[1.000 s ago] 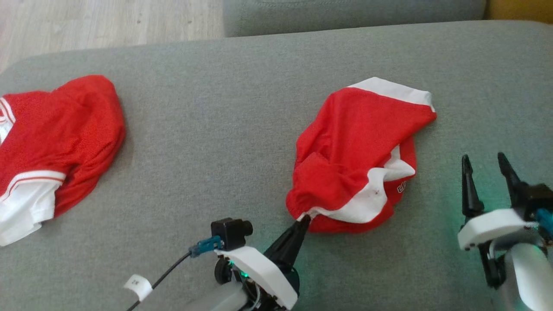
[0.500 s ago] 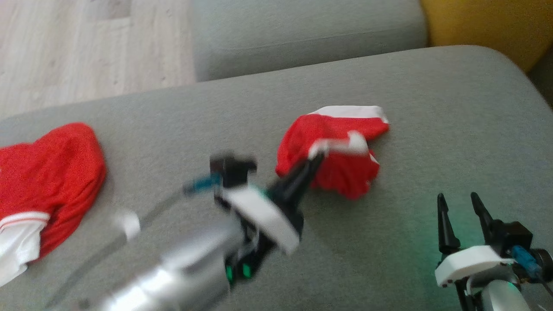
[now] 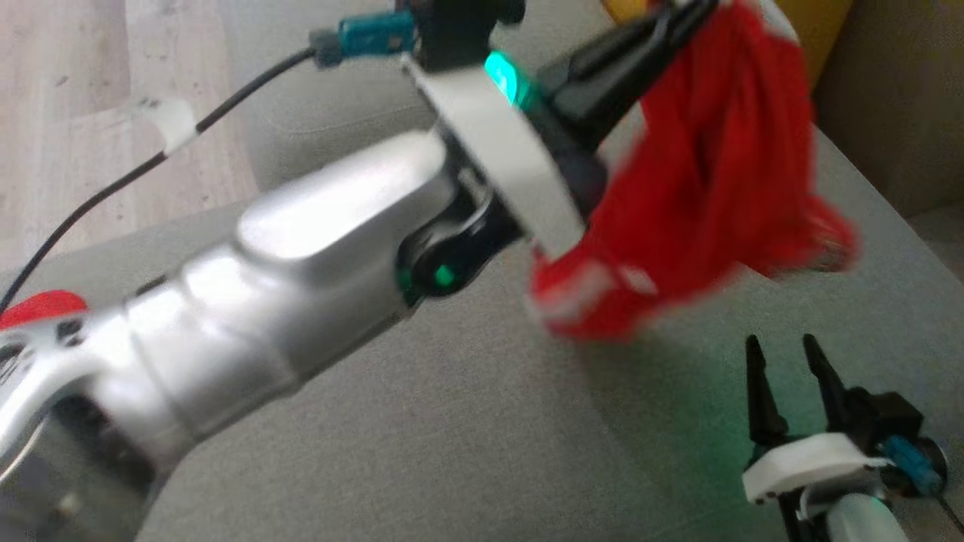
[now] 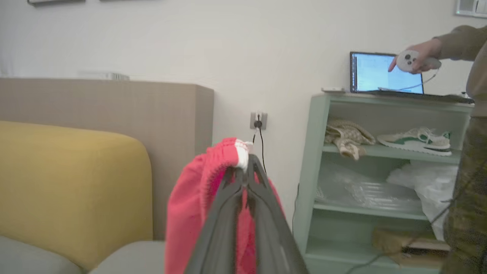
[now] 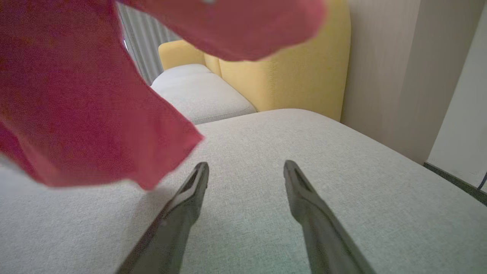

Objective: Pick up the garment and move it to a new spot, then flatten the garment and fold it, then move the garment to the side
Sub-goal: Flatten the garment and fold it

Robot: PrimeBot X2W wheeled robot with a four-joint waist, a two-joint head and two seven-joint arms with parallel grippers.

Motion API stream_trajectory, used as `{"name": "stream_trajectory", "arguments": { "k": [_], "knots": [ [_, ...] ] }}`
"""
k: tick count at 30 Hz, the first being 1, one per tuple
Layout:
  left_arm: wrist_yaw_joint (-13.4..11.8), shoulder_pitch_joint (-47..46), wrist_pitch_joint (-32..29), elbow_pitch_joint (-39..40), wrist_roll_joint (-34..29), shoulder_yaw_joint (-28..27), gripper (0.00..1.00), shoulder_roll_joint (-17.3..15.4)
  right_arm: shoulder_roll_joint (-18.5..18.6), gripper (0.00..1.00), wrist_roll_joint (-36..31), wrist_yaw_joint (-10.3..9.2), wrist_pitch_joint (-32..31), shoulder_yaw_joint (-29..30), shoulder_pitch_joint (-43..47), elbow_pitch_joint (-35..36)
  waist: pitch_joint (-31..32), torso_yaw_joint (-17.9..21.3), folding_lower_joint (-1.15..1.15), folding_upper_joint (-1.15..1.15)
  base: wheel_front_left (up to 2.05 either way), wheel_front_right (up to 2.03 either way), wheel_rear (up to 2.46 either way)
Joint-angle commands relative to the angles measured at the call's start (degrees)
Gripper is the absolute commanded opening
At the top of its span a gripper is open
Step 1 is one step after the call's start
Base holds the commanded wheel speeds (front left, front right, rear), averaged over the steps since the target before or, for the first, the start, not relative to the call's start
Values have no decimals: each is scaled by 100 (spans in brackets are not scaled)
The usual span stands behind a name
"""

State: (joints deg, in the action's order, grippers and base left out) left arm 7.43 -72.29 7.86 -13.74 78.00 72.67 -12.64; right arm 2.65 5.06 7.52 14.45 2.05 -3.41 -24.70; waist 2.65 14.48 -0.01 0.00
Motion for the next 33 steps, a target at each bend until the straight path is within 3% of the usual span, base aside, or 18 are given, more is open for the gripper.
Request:
{"name": "stream_trajectory", "arguments": {
  "k": [1, 5, 9, 14, 21, 25, 33],
  "knots": [
    [5, 256, -240, 298, 129, -33, 0, -559, 24, 100, 61, -3, 55, -68, -73, 293, -18, -149, 1, 0, 0, 0, 0],
    [5, 1483, -759, 677, 100, 60, 0, -1159, 23, 100, 19, -3, 55, 169, 227, 487, -90, -486, 1, 0, 0, 0, 0],
    [5, 2415, -920, 723, -75, 65, 0, -1401, 23, 100, -66, -3, 55, 424, 504, 614, -133, -824, 1, 0, 0, 0, 0],
    [5, 3238, -681, 566, -290, 67, 0, -1633, 23, 100, -133, -3, 1, 659, 821, 748, -114, -1307, 1, 0, 0, 0, 0],
    [5, 3532, -310, 90, -741, 68, 0, -1944, 35, 100, -160, -3, -424, 691, 589, 786, -114, -1725, 1, 0, 0, 0, 0],
    [5, 3531, -154, -188, -966, 68, 0, -1938, 225, 100, 200, -3, -931, 357, 259, 622, -170, -1890, 1, 0, 0, 0, 0],
    [5, 3421, -143, -274, -1020, 68, 0, -1721, 1023, 100, 1656, -3, -1950, -742, -423, 156, -293, -2147, 1, 0, 0, 0, 0]
  ]
}}
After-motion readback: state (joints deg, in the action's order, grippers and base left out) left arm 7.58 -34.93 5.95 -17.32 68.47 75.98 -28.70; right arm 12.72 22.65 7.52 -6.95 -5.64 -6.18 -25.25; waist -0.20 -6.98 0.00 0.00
